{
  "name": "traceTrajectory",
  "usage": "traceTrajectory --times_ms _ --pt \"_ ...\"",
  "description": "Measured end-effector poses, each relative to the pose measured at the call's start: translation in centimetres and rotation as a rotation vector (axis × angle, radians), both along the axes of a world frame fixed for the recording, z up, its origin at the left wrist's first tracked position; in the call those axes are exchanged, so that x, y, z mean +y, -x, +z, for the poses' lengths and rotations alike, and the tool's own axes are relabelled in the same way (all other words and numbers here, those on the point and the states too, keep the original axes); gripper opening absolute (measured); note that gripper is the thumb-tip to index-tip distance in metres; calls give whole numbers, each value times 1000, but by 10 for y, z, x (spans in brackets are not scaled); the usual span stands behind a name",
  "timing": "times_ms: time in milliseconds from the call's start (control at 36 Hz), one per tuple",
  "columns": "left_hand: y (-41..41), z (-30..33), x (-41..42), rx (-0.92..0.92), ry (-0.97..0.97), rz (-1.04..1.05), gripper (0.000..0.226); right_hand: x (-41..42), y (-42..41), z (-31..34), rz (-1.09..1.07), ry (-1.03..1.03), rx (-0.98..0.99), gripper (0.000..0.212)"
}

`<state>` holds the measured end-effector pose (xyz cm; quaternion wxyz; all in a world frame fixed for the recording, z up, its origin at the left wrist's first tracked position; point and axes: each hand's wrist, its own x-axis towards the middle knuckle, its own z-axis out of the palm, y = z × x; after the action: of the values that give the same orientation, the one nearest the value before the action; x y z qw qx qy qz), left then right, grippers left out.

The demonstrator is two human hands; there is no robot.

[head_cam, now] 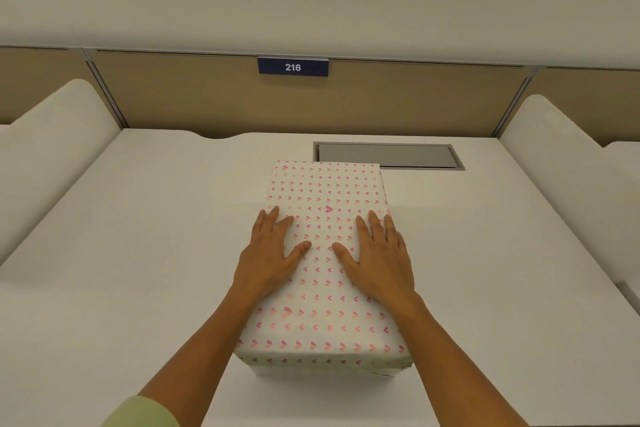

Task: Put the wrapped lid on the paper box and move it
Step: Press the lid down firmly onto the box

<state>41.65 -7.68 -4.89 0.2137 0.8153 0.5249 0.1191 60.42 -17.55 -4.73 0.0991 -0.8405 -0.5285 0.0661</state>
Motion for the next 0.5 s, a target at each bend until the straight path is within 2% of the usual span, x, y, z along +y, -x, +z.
traceTrajectory --times_ms 56,194,306,389,500 --pt "0 0 0 -48 20 47 74 0 0 0 1 3 8 94" --pt "3 4 -1 -160 33 195 82 1 0 0 8 -2 30 94" --pt "6 9 -1 -274 112 289 79 -1 -2 2 48 -10 80 93" --pt "5 15 -1 -322 231 369 84 -3 -6 6 94 -40 177 98" --pt "6 20 3 -275 347 424 93 -4 -13 16 131 -93 353 103"
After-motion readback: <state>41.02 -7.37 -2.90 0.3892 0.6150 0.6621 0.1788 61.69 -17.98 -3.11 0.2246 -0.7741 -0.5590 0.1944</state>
